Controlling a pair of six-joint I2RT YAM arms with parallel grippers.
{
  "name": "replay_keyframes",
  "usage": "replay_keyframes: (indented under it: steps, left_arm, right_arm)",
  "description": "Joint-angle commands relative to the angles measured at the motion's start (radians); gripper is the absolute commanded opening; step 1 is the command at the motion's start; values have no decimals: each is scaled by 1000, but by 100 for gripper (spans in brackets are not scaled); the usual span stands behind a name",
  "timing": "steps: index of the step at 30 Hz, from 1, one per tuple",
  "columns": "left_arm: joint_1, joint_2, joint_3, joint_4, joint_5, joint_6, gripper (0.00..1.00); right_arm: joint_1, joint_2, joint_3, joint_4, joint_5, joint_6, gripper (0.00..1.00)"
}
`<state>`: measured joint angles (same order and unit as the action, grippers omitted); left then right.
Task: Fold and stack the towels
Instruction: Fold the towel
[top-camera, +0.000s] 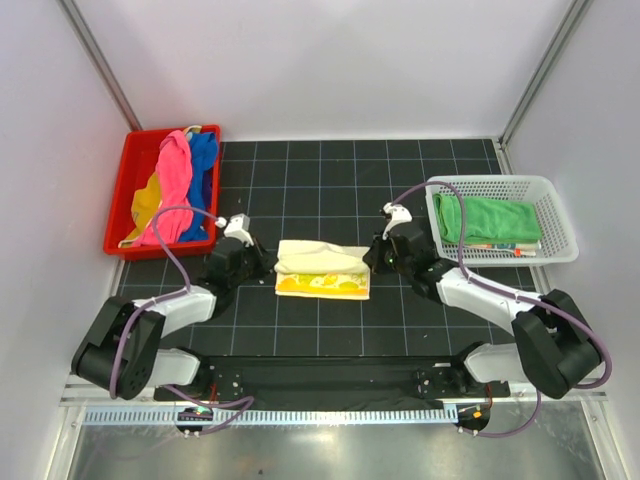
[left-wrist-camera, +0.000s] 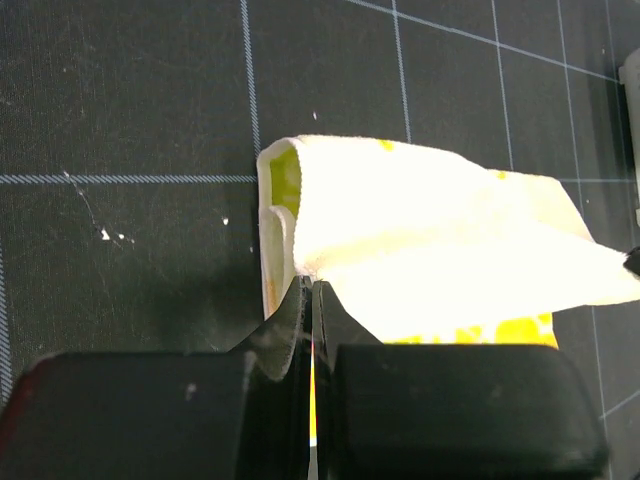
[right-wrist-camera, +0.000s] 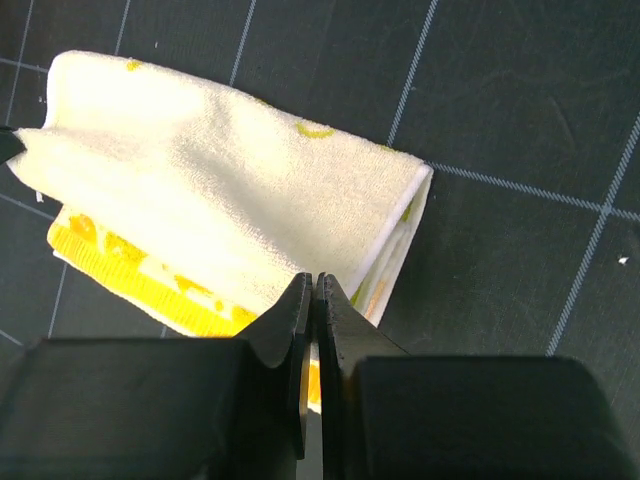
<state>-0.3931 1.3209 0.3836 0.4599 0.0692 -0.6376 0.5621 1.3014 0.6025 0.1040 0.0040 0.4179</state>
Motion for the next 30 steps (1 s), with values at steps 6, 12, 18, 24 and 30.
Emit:
replay_keyframes:
  steps: [6, 12, 18, 24, 30]
  left_arm:
    - [-7, -72, -29, 43, -3, -19, 1]
    - [-16, -84, -48, 36, 4, -33, 1]
    - [-29, -106, -66, 29, 11, -42, 3]
    - [-30, -166, -74, -29, 7, -50, 17]
    - [-30, -281, -29, -202, -22, -42, 25]
  right_arm:
    - [33, -63, -33, 31, 51, 35, 4]
    - [51, -67, -55, 29, 67, 47, 5]
    - [62, -63, -75, 33, 74, 59, 8]
    - [67, -91, -81, 14, 60, 68, 24]
    - [73, -136, -61, -47, 68, 74, 37]
